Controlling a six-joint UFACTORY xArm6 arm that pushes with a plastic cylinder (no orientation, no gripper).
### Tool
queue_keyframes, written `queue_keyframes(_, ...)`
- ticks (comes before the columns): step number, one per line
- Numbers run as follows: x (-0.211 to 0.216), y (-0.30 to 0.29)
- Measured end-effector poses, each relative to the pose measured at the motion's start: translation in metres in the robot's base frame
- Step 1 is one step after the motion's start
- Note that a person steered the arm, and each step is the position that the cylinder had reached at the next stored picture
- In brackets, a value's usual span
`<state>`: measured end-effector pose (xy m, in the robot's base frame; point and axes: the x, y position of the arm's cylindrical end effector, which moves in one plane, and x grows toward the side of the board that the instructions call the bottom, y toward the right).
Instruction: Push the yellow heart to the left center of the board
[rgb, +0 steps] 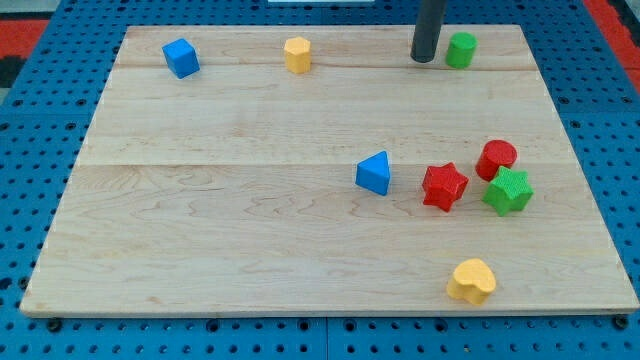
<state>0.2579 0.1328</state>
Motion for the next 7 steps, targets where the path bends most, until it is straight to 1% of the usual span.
queue_keyframes(1,0.0,-0.002)
queue_keyframes(2,0.026,-0.002)
queue_keyframes(3,0.086,0.023)
queue_keyframes(4,0.136,0.075)
queue_keyframes(5,0.196,0.123)
queue_keyframes(7,0.32,0.16)
